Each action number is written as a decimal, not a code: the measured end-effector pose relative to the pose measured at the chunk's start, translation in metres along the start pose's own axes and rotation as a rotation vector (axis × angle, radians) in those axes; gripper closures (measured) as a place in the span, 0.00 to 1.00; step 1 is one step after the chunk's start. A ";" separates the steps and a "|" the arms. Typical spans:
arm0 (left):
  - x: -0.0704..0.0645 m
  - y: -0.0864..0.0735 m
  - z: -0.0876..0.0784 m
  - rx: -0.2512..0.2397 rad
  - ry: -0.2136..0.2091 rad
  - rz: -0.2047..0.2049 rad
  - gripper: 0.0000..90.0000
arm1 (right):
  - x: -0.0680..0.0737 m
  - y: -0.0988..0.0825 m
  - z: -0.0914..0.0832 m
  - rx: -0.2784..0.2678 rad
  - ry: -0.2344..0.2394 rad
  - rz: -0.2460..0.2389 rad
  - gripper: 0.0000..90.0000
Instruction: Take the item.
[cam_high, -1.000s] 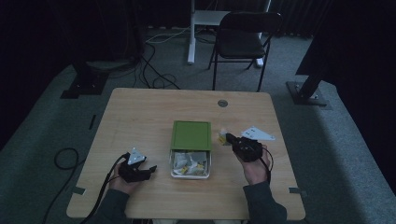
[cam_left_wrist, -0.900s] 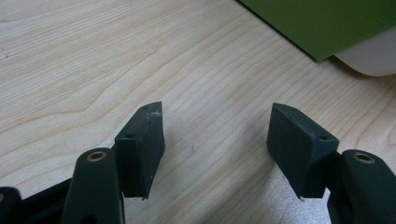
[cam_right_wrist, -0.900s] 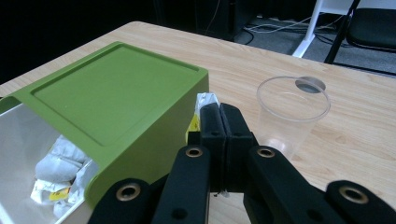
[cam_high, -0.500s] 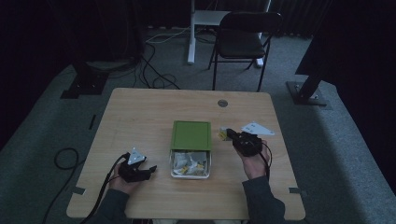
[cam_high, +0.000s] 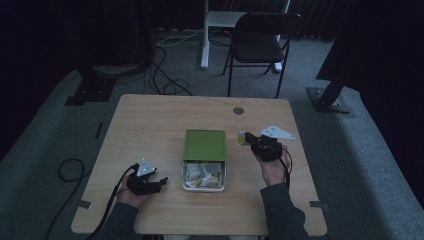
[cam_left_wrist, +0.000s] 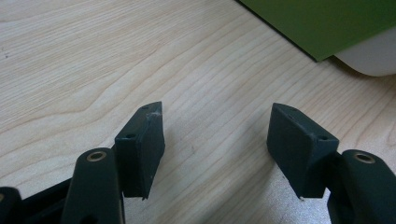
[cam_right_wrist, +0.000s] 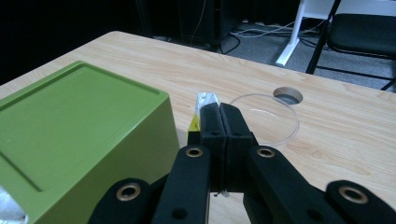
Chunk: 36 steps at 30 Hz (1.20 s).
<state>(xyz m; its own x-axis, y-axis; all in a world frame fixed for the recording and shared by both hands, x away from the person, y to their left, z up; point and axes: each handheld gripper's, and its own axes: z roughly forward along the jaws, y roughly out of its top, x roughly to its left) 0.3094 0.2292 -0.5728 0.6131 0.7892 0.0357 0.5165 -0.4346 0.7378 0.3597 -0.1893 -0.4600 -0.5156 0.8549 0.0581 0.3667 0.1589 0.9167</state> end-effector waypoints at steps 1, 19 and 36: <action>0.000 0.000 0.000 0.000 0.000 0.000 0.42 | -0.001 0.000 0.001 0.001 -0.002 0.003 1.00; 0.000 0.000 0.000 0.001 0.000 0.001 0.42 | -0.011 0.007 0.012 -0.008 -0.012 0.020 1.00; 0.000 0.000 0.000 0.000 0.000 0.001 0.42 | -0.021 0.014 0.019 -0.022 -0.022 0.036 1.00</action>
<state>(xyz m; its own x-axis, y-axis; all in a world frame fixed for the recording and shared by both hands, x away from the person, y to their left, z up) 0.3093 0.2292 -0.5729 0.6137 0.7887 0.0358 0.5160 -0.4350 0.7379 0.3905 -0.1952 -0.4562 -0.4852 0.8705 0.0824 0.3671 0.1172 0.9228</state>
